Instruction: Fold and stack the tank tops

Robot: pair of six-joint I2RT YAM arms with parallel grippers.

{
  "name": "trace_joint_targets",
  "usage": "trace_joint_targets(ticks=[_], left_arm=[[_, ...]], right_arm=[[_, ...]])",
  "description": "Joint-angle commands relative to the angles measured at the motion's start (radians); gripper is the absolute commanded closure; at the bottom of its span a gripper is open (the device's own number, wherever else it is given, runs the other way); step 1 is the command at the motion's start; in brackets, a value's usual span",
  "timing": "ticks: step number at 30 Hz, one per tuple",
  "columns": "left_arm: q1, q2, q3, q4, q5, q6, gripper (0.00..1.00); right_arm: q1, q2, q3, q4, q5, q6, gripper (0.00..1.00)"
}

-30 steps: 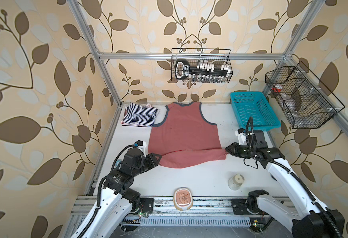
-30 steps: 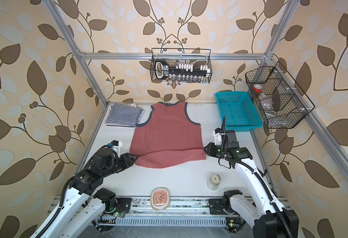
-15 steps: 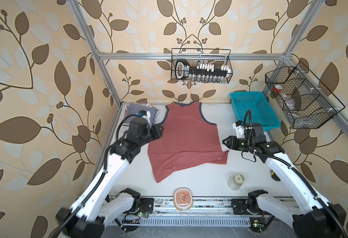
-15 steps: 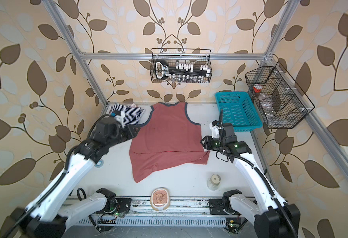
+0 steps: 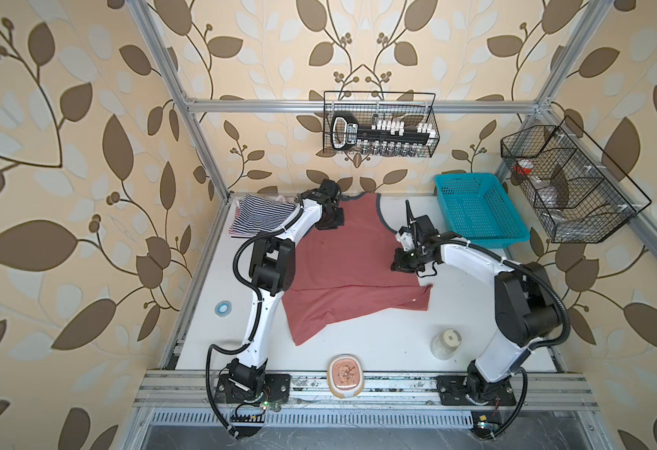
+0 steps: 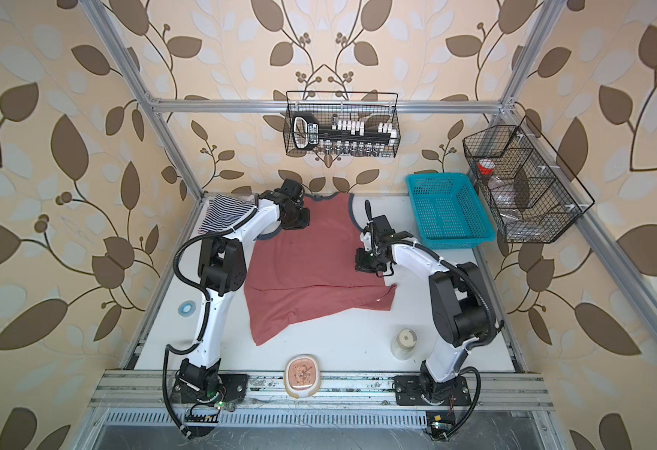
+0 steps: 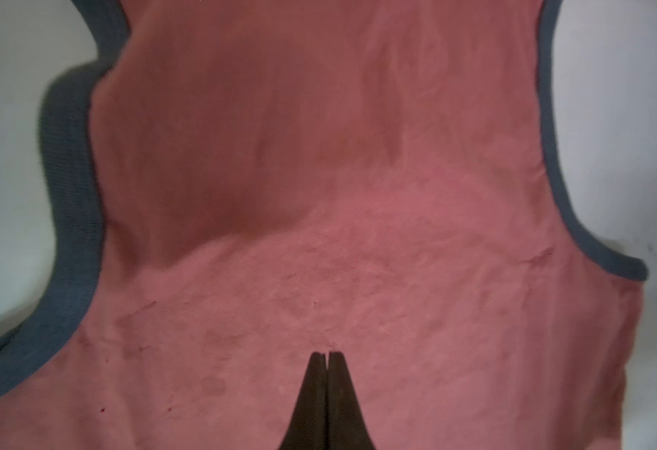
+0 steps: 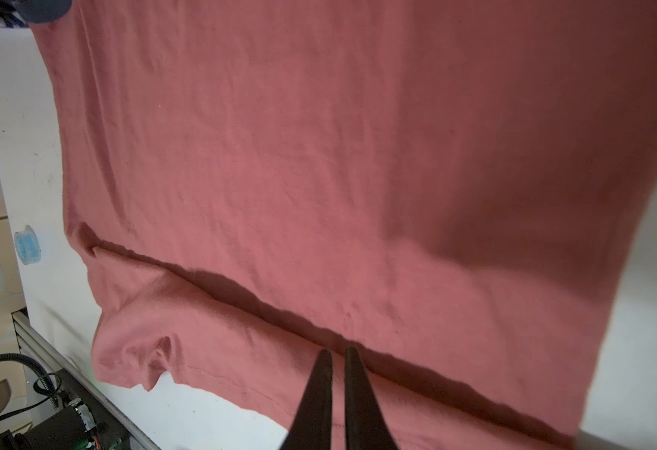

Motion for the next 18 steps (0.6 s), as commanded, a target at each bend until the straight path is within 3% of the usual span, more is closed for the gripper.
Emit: trace_joint_targets(ticks=[1, 13, 18], left_arm=[[0.003, -0.002, 0.044, -0.046, -0.004, 0.042, 1.0], [0.088, -0.045, -0.301, 0.083, 0.01, -0.106, 1.0], [0.105, -0.101, -0.436, 0.103, 0.008, -0.223, 1.0]], right_arm=[[0.011, 0.095, 0.105, -0.073, 0.013, -0.062, 0.9], [-0.042, 0.331, 0.255, -0.248, 0.114, -0.153, 0.9], [-0.096, 0.407, 0.342, -0.322, 0.133, -0.189, 0.93]])
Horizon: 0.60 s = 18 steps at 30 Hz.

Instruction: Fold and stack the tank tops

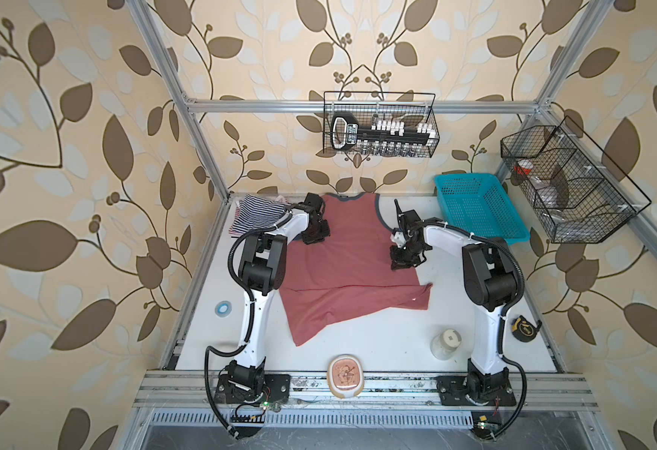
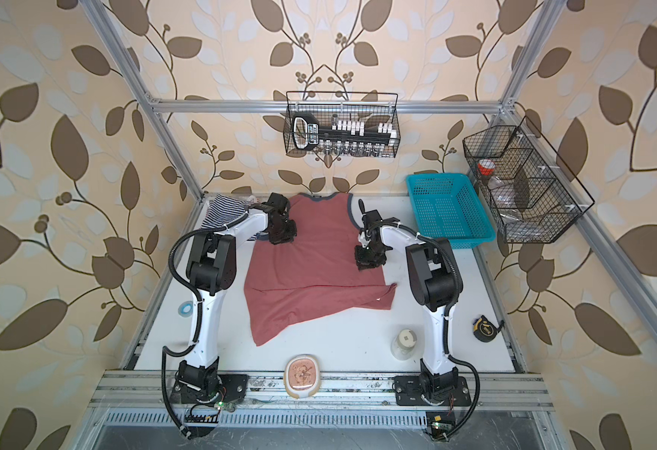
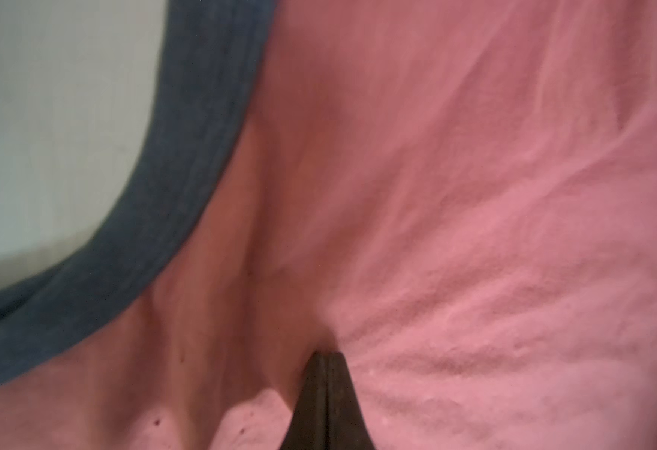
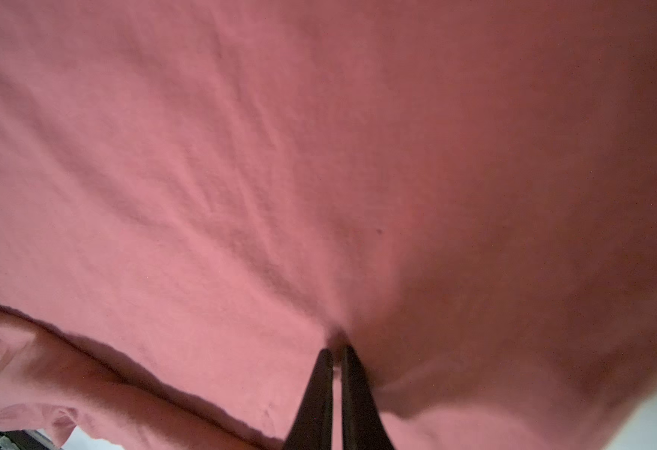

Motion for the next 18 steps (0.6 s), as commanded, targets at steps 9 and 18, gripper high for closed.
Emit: trace_joint_targets(ticks=[9, 18], left_arm=[[0.013, -0.207, -0.409, 0.052, 0.063, -0.277, 1.0], [-0.011, -0.35, -0.678, 0.193, 0.132, -0.449, 1.0]], right_arm=[[-0.081, 0.242, 0.318, -0.279, 0.137, -0.116, 0.97], [-0.082, 0.503, 0.806, -0.476, 0.124, -0.124, 1.0]])
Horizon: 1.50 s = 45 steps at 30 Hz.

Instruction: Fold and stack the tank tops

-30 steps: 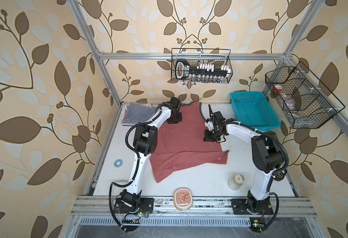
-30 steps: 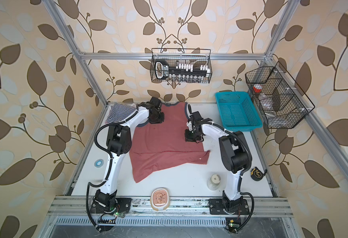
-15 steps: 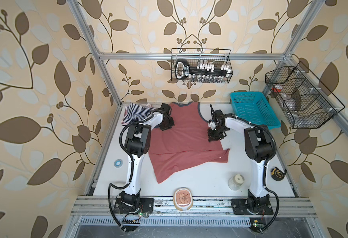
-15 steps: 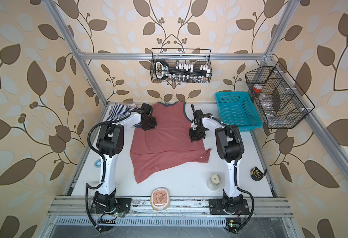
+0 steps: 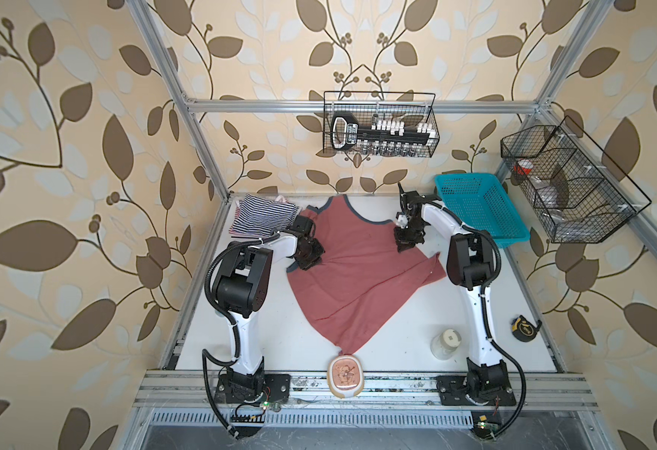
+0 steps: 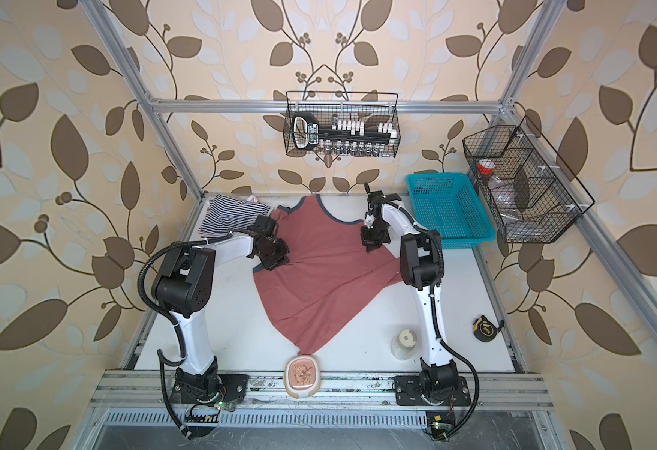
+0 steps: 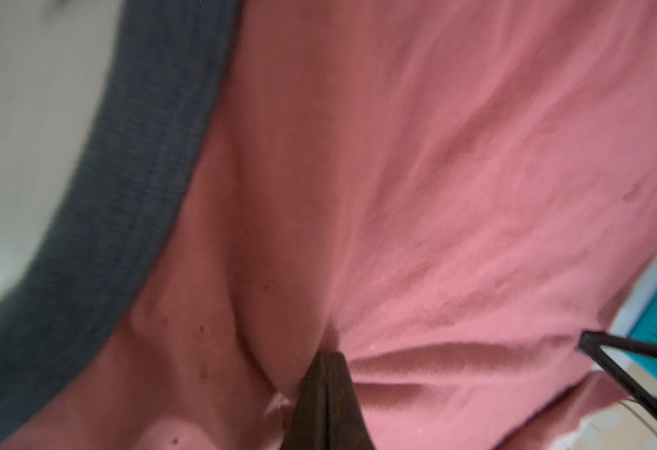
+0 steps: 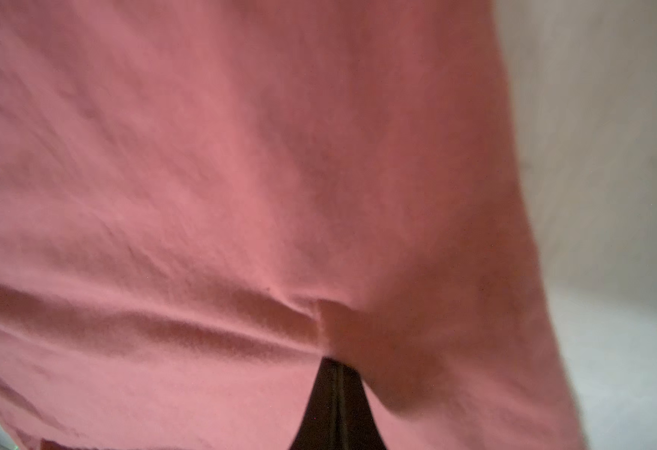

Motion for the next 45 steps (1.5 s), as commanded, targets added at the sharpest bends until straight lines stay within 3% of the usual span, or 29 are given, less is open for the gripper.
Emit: trace_joint_targets(ticks=[1, 5, 11, 18, 28, 31, 35, 37, 41, 45], left_arm=[[-0.02, -0.013, -0.098, -0.076, -0.002, -0.111, 1.0], [-0.045, -0.044, -0.141, -0.04, -0.004, -0.172, 1.0], [-0.098, -0.082, -0.18, -0.004, 0.013, -0.252, 1.0], [-0.169, -0.137, -0.234, 0.051, 0.038, -0.372, 1.0], [-0.204, -0.294, -0.137, -0.133, -0.045, -0.343, 1.0], [-0.204, -0.367, -0.064, -0.213, -0.114, -0.303, 1.0], [-0.203, -0.379, 0.092, -0.285, -0.268, -0.193, 1.0], [-0.195, -0.323, 0.182, -0.293, -0.289, -0.117, 0.99], [-0.171, -0.068, 0.489, -0.419, -0.268, 0.077, 1.0], [-0.164, 0.223, 0.813, -0.551, -0.228, 0.221, 1.0]], right_arm=[[-0.002, 0.137, 0.155, -0.093, 0.051, -0.031, 1.0], [0.008, 0.205, 0.297, -0.133, 0.04, -0.023, 1.0], [0.005, 0.201, 0.289, -0.056, -0.032, 0.007, 1.0], [0.005, 0.204, 0.297, 0.102, -0.212, 0.074, 1.0], [-0.004, 0.136, 0.284, 0.351, -0.498, 0.15, 1.0], [-0.017, 0.033, 0.195, 0.348, -0.522, 0.115, 0.93], [-0.018, -0.206, -0.097, 0.362, -0.426, 0.038, 0.78], [-0.019, -0.315, -0.246, 0.364, -0.341, 0.022, 0.74], [-0.014, -0.495, -0.502, 0.364, -0.132, 0.018, 0.71], [0.004, -0.578, -0.642, 0.325, 0.01, 0.017, 0.68]])
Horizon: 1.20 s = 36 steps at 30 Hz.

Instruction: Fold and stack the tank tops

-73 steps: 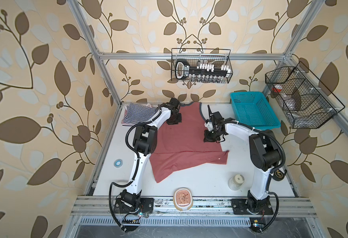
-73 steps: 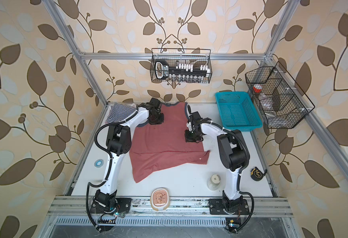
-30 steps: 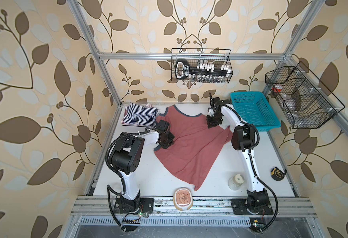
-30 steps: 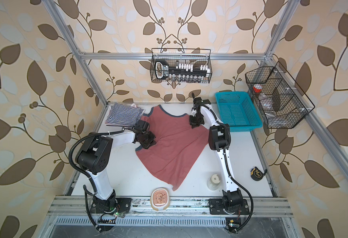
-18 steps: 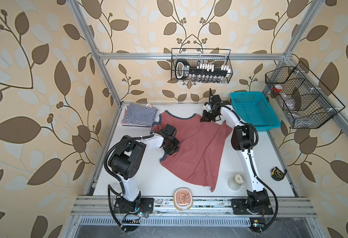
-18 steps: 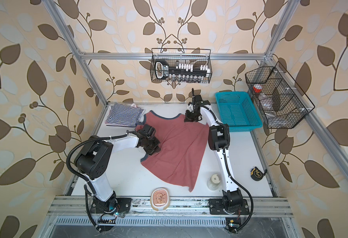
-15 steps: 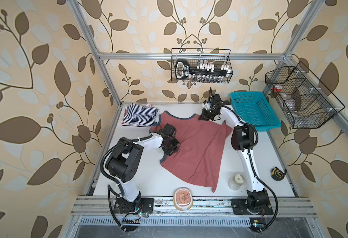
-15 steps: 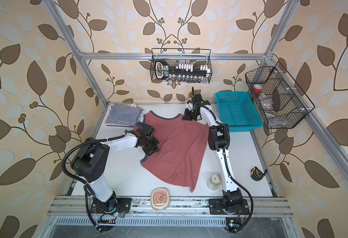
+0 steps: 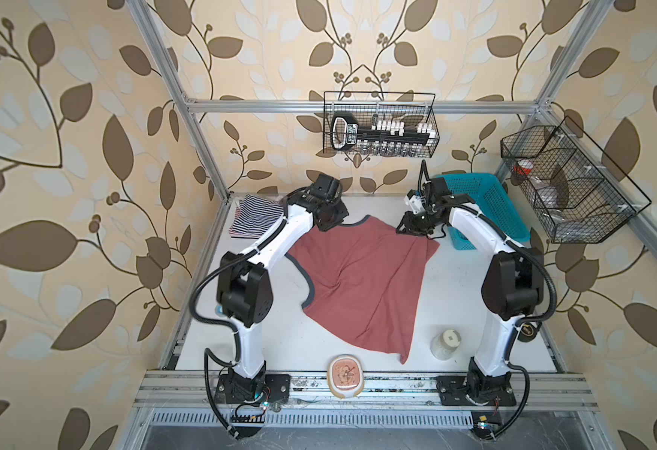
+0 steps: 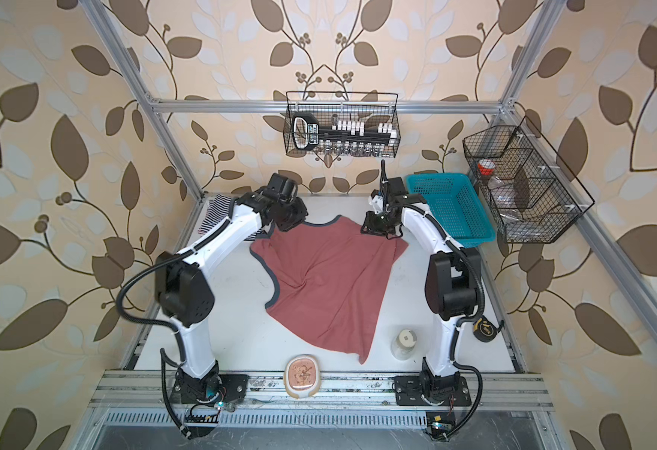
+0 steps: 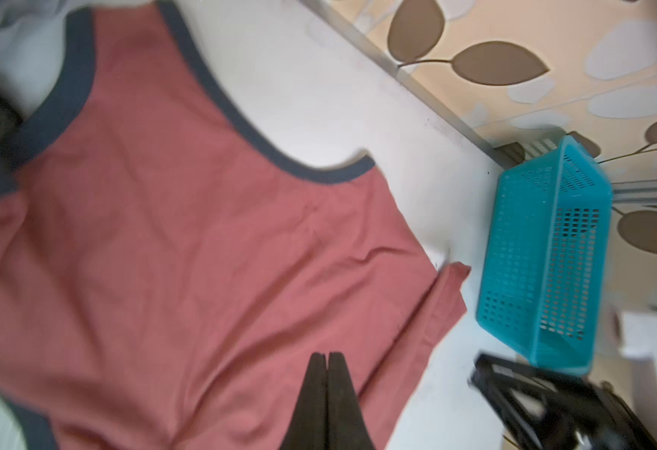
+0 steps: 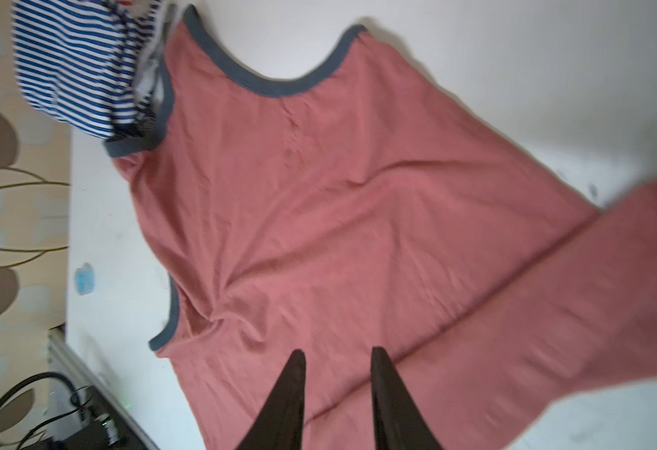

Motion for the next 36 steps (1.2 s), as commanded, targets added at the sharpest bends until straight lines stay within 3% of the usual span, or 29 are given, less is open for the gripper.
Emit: trace_joint_targets(ticks=[1, 6, 11, 15, 20, 23, 36], left_arm=[[0.011, 0.205, 0.187, -0.192, 0.005, 0.19, 1.0], [0.029, 0.382, 0.3, -0.174, 0.088, 0.226, 1.0], [0.057, 0.417, 0.205, -0.097, 0.117, 0.184, 1.0], [0.096, 0.417, 0.08, -0.035, 0.108, 0.096, 1.0], [0.155, 0.379, -0.096, 0.062, 0.085, -0.037, 1.0], [0.178, 0.342, -0.188, 0.115, 0.063, -0.095, 1.0], [0.243, 0.176, -0.408, 0.275, 0.05, -0.238, 1.0]], right_arm=[[0.017, -0.005, -0.107, -0.046, 0.18, -0.031, 0.67], [0.034, 0.016, -0.168, -0.076, 0.207, -0.044, 0.66], [0.043, 0.021, -0.218, -0.094, 0.235, -0.054, 0.67], [0.063, 0.015, -0.256, -0.117, 0.241, -0.07, 0.75], [0.097, 0.008, -0.315, -0.13, 0.277, -0.073, 0.94], [0.101, 0.005, -0.34, -0.125, 0.277, -0.073, 1.0], [0.069, 0.142, -0.206, -0.202, 0.336, -0.101, 1.0]])
